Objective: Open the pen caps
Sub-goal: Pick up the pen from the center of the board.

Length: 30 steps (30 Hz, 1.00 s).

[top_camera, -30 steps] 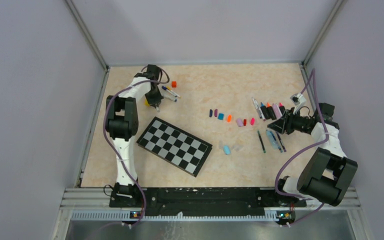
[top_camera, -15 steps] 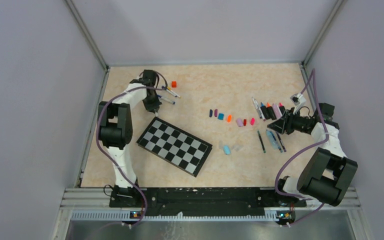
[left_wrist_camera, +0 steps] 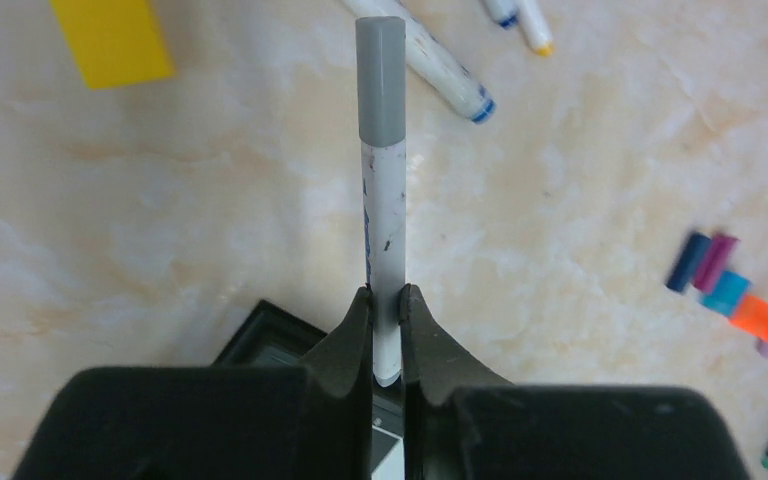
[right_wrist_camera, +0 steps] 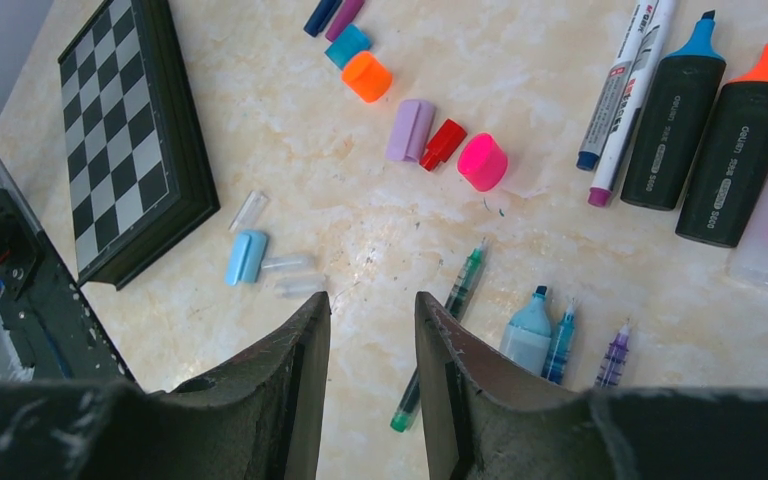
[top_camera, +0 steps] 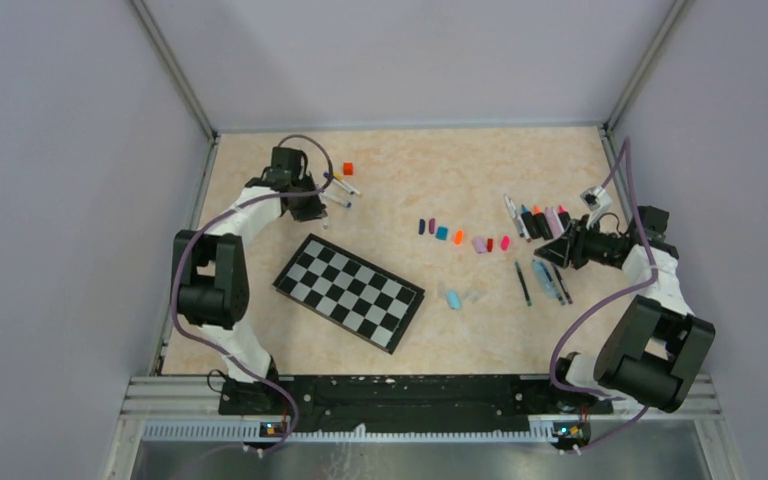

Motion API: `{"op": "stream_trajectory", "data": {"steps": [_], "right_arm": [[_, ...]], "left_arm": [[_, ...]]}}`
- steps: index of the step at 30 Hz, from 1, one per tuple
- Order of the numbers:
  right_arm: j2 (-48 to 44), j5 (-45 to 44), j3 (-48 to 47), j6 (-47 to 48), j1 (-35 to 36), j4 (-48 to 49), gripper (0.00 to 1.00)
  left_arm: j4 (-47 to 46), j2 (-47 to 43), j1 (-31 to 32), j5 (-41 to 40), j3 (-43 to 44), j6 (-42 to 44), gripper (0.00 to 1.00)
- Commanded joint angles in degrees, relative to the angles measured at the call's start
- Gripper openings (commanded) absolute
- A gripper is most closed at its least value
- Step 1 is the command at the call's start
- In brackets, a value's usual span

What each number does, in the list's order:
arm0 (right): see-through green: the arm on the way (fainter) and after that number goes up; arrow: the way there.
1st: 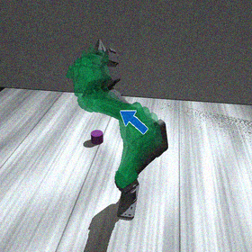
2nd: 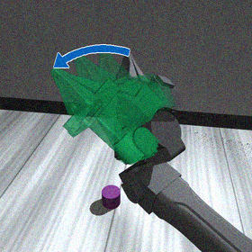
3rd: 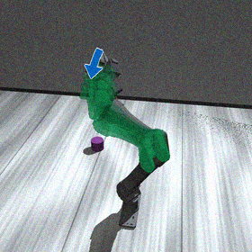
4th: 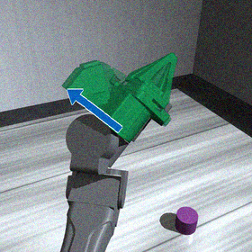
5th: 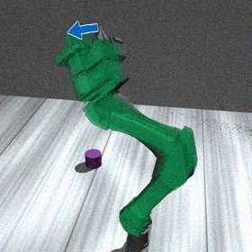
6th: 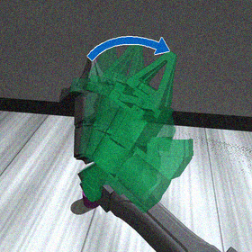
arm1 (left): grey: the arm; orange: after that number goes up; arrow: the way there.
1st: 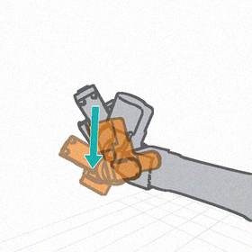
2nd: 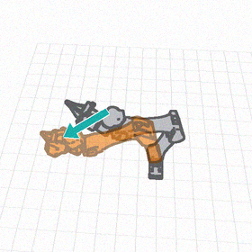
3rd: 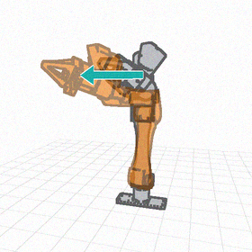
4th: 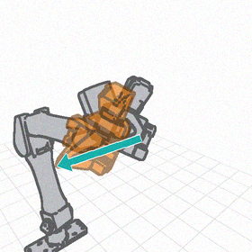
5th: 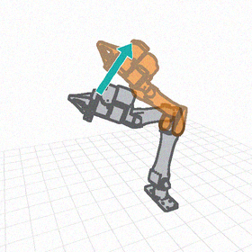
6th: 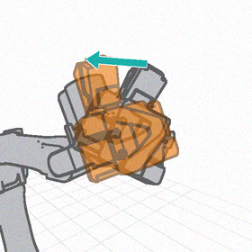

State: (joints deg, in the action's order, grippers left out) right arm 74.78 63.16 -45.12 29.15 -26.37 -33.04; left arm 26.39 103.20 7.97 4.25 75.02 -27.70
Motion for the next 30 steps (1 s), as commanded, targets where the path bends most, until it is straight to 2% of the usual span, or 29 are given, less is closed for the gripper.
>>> {"op": "stream_trajectory", "data": {"steps": [1,5,8,14,21,22,23,25,27,28,30], "right_arm": [[-1.19,2.70,-1.64,2.11,0.30,0.01,0.36],[-1.22,4.57,-1.46,3.56,0.84,-0.79,0.36],[-1.23,7.06,-1.82,8.12,2.70,-3.75,0.36],[-1.67,9.40,-3.52,13.95,10.60,-8.25,0.36],[-3.32,11.58,-8.92,12.20,19.24,-8.31,0.41],[-3.52,11.75,-9.63,8.96,19.92,-6.17,0.42],[-3.92,11.73,-9.84,1.66,20.41,-2.35,0.42],[-5.19,9.78,-8.11,-16.83,21.18,12.16,0.44],[-6.76,7.52,-4.79,-35.98,21.76,28.35,0.55],[-7.07,6.95,-3.68,-43.07,22.25,35.20,0.58],[-6.36,5.48,-3.27,-52.06,23.85,41.43,0.60]], "left_arm": [[-14.30,-8.67,-0.23,12.68,-8.14,0.94,0.00],[-30.13,-14.51,-0.04,24.61,-17.64,-2.08,0.00],[-38.70,-18.00,2.75,28.18,-21.94,-3.07,0.00],[-50.62,-21.43,12.03,28.86,-26.19,-3.76,0.00],[-59.00,-18.85,24.12,23.42,-25.18,-6.21,0.00],[-59.36,-18.38,25.43,22.03,-24.83,-6.26,0.00],[-59.98,-18.04,26.97,20.69,-24.56,-6.41,0.00],[-61.17,-17.42,29.48,18.34,-23.90,-6.57,0.00],[-61.22,-16.73,32.03,16.03,-22.90,-6.44,0.00],[-61.20,-16.42,33.08,15.06,-22.38,-6.35,0.00],[-61.11,-15.62,34.68,13.25,-21.56,-6.23,0.00]]}}
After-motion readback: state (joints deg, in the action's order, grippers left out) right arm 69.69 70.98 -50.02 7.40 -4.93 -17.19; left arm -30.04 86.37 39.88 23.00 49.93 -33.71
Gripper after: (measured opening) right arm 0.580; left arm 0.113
